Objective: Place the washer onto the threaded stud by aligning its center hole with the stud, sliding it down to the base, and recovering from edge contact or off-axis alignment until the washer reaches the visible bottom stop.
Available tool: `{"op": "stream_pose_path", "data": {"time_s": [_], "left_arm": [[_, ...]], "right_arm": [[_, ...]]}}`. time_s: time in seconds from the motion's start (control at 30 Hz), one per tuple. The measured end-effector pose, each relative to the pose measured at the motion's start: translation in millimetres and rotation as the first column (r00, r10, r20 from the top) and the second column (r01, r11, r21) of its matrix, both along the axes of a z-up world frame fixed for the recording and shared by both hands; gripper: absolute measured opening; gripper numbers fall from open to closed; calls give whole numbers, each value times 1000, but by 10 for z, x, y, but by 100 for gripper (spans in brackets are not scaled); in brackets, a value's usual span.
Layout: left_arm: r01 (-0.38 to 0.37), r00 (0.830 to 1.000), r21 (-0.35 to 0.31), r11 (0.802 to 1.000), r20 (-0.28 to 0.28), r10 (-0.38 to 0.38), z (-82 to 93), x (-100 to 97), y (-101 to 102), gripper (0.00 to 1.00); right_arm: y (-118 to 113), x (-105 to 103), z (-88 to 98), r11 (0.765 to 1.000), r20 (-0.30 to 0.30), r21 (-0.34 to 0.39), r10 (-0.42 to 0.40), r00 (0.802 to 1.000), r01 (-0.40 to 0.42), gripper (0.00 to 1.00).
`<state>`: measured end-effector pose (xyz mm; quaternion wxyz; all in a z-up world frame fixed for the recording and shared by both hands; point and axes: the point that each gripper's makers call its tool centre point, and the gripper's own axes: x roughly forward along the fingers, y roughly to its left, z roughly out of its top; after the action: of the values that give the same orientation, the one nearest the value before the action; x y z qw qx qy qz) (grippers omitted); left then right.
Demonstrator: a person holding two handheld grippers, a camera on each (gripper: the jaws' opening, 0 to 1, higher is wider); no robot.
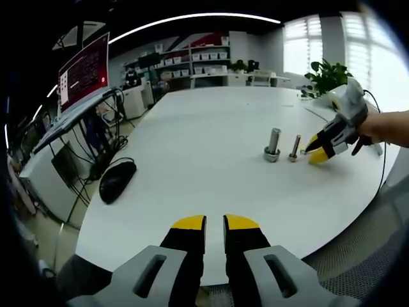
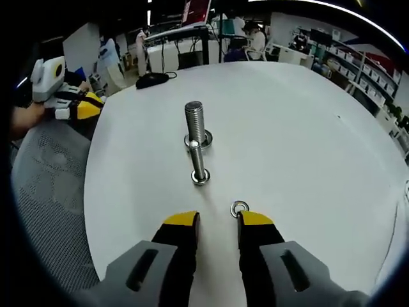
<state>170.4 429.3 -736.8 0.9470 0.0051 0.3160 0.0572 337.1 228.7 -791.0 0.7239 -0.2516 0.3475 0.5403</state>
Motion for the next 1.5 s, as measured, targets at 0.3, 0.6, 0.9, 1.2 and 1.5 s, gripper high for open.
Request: {"op": "stream_pose_path", "data": {"time_s": [0.3, 0.6, 0.9, 1.2, 1.5], "left_arm": [[-2, 1000, -6, 1000, 6, 2, 7, 4, -1, 8], [-5, 1000, -10, 1000, 13, 5, 15, 6, -1, 8], [-5, 1000, -10, 1000, 13, 5, 18, 7, -2, 8], [-6, 1000, -12, 1000, 15, 6, 19, 8, -3, 8], [-6, 1000, -12, 1000, 20, 7, 30, 7, -6, 8]], "right_arm": [[-94, -40, -29, 1000, 6, -11, -8, 1000, 8, 26], [-156, -124, -16, 1000, 5, -17, -12, 1000, 12, 26], [-160, -130, -3, 1000, 4, -9, -27, 1000, 27, 26], [-154, -115, -12, 999, 5, -4, -36, 999, 36, 27], [-159, -102, -25, 999, 2, -19, -25, 1000, 25, 27]]}}
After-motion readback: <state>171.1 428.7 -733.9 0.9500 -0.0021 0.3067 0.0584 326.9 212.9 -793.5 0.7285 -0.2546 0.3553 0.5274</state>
